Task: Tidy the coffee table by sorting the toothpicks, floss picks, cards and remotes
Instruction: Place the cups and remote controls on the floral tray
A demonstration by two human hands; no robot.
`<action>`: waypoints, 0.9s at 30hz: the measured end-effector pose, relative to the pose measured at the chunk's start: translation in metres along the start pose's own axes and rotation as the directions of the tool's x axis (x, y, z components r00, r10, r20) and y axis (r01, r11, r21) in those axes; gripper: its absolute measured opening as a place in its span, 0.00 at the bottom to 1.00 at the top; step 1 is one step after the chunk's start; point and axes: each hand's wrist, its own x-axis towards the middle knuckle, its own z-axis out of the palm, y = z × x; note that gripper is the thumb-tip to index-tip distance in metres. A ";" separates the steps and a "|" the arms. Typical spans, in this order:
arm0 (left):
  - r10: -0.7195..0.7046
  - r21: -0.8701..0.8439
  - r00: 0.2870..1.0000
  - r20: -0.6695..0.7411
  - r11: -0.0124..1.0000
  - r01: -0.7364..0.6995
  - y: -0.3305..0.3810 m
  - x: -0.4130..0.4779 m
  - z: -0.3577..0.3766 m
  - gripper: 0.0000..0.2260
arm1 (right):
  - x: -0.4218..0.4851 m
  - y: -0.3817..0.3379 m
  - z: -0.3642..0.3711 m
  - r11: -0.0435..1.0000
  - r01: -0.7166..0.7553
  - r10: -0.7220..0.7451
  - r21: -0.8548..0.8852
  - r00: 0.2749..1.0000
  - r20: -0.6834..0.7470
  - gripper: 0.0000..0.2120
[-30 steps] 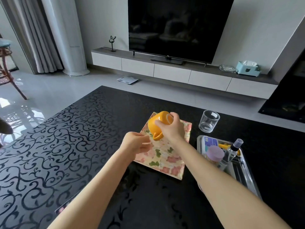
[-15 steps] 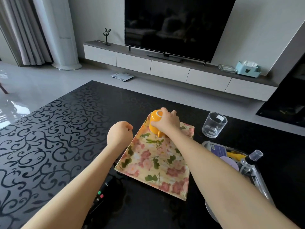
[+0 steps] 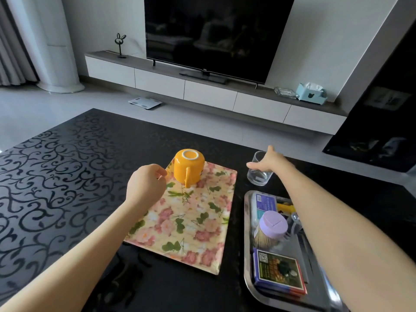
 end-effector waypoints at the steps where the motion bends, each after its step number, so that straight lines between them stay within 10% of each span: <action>1: 0.012 0.008 1.000 0.002 1.000 -0.012 0.003 -0.002 0.000 0.11 | 0.000 0.001 0.004 0.998 0.013 -0.012 0.058 1.000 -0.019 0.40; 7: 0.071 -0.074 0.994 0.082 0.995 -0.065 0.035 -0.012 0.004 0.10 | -0.017 0.000 0.009 0.960 0.071 0.003 0.270 0.964 -0.266 0.33; 13: 0.215 -0.391 0.896 0.390 0.919 -0.050 0.079 -0.025 0.001 0.37 | -0.077 0.003 -0.027 0.380 -0.235 -0.195 0.895 0.925 0.326 0.20; 19: 0.232 -0.415 0.928 0.290 0.905 -0.097 0.098 -0.033 -0.010 0.28 | -0.113 -0.001 -0.027 0.277 -0.407 -0.384 0.871 0.784 0.488 0.24; 23: 0.245 -0.114 0.962 0.125 0.966 -0.231 0.115 -0.016 -0.007 0.29 | -0.112 0.004 -0.031 0.557 0.116 -0.285 0.822 0.957 0.058 0.39; 27: 0.322 0.189 0.896 0.305 0.902 -0.388 0.133 0.015 0.021 0.30 | -0.110 0.033 -0.053 0.542 0.379 -0.250 0.750 0.925 -0.287 0.33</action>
